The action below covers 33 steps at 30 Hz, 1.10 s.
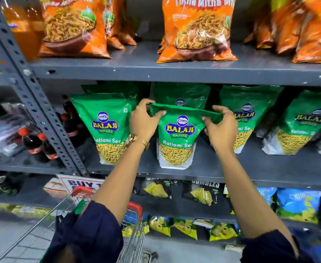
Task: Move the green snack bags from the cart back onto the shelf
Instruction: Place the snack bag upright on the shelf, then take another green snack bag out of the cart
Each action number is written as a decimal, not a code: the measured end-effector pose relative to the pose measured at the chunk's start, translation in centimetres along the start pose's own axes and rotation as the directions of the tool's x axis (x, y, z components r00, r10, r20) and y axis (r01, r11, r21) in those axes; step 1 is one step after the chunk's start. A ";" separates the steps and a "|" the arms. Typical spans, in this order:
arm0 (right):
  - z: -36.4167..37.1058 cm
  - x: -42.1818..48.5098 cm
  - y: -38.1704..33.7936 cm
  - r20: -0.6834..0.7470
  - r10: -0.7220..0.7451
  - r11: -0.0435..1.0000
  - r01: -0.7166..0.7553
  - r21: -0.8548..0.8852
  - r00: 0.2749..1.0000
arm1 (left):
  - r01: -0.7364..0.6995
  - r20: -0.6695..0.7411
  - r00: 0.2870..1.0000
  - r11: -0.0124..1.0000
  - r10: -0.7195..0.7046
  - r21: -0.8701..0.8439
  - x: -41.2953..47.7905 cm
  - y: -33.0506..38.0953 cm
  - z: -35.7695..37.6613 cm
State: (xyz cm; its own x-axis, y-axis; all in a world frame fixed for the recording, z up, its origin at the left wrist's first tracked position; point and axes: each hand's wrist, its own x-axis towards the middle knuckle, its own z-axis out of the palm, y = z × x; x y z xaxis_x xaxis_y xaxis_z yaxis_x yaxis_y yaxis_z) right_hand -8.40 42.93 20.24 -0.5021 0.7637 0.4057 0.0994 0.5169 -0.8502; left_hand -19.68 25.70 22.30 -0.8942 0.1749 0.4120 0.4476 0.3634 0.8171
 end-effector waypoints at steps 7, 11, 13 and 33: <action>1.4 -7.1 -1.8 -0.294 -0.308 0.903 0.376 0.208 0.905 | -0.142 -0.228 0.963 0.989 0.144 0.026 -4.9 -1.8 -2.0; 4.1 -11.4 -2.3 -0.062 -0.450 0.851 0.449 0.274 0.891 | -0.132 -0.285 0.951 0.991 0.121 -0.017 -8.4 -4.6 -3.7; 6.2 -13.7 -2.3 0.146 -0.496 0.850 0.444 0.285 0.856 | -0.076 -0.324 0.943 0.997 0.081 0.027 -10.8 -7.2 -5.1; 23.0 -38.3 0.1 0.958 0.027 0.661 0.724 0.196 -0.284 | 0.954 -0.338 0.260 0.186 -0.905 0.236 -37.6 -24.5 -21.3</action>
State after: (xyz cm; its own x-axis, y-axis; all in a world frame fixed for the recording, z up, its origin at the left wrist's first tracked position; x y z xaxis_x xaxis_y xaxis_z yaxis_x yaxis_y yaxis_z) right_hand -8.95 4.83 -3.11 -0.6782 -0.5736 -0.4593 -0.4666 0.8190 -0.3339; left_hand 3.15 -9.24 -4.60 -0.6353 -0.5921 -0.4958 -0.7711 0.4507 0.4498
